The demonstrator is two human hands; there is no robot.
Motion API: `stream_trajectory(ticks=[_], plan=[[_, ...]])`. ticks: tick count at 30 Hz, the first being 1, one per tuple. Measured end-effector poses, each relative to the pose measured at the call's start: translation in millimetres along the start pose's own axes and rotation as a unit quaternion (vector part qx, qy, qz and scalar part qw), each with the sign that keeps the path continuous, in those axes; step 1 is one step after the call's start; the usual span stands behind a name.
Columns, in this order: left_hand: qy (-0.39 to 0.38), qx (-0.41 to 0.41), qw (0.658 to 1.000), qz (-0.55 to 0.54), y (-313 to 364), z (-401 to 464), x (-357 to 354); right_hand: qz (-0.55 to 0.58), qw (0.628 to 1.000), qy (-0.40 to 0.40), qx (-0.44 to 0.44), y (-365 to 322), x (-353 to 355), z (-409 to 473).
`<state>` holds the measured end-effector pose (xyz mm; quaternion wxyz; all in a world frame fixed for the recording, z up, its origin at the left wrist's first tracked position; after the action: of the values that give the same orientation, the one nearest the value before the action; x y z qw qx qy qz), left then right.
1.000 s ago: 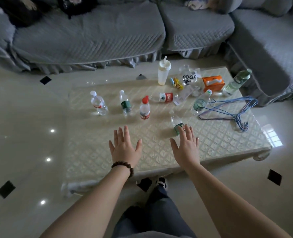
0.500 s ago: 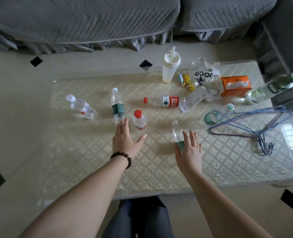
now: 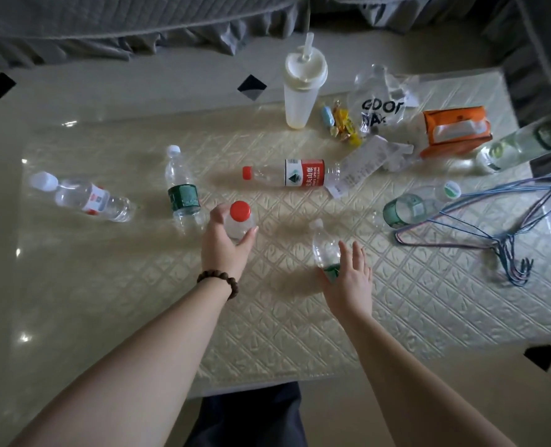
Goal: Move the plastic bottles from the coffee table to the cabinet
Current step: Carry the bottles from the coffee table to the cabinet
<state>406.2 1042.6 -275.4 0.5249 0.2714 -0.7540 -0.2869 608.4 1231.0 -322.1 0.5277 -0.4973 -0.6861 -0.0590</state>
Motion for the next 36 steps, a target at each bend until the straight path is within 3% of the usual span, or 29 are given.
stream_trajectory(ticks=[8, 15, 26, 36], plan=[[-0.031, -0.082, 0.996, 0.033, 24.7, -14.7, -13.1, -0.03, 0.995, -0.053, -0.074, 30.3, -37.5, 30.5], [-0.051, -0.07, 0.994, 0.06, 17.6, -34.4, -7.6, -0.021, 0.995, -0.034, -0.09, 32.4, -35.9, 34.5], [-0.084, -0.083, 0.992, 0.044, 96.0, -86.7, 48.9, 0.133, 0.979, 0.149, -0.035, -35.7, 119.1, -53.9], [-0.119, -0.217, 0.968, 0.027, 199.2, -162.1, 121.4, 0.193, 0.936, 0.292, -0.029, -80.5, 230.2, -200.3]])
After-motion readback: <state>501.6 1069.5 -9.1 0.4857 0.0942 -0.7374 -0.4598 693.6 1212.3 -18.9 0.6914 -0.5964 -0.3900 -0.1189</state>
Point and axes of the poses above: each hand's wrist, its own z-axis towards the middle knuckle, its own x-axis out of the back of the hand, y = z × x, the point moved 10 cm from there along z, towards the middle knuckle, and after that the axes turned 6 degrees about x, right-handed, at the moved point
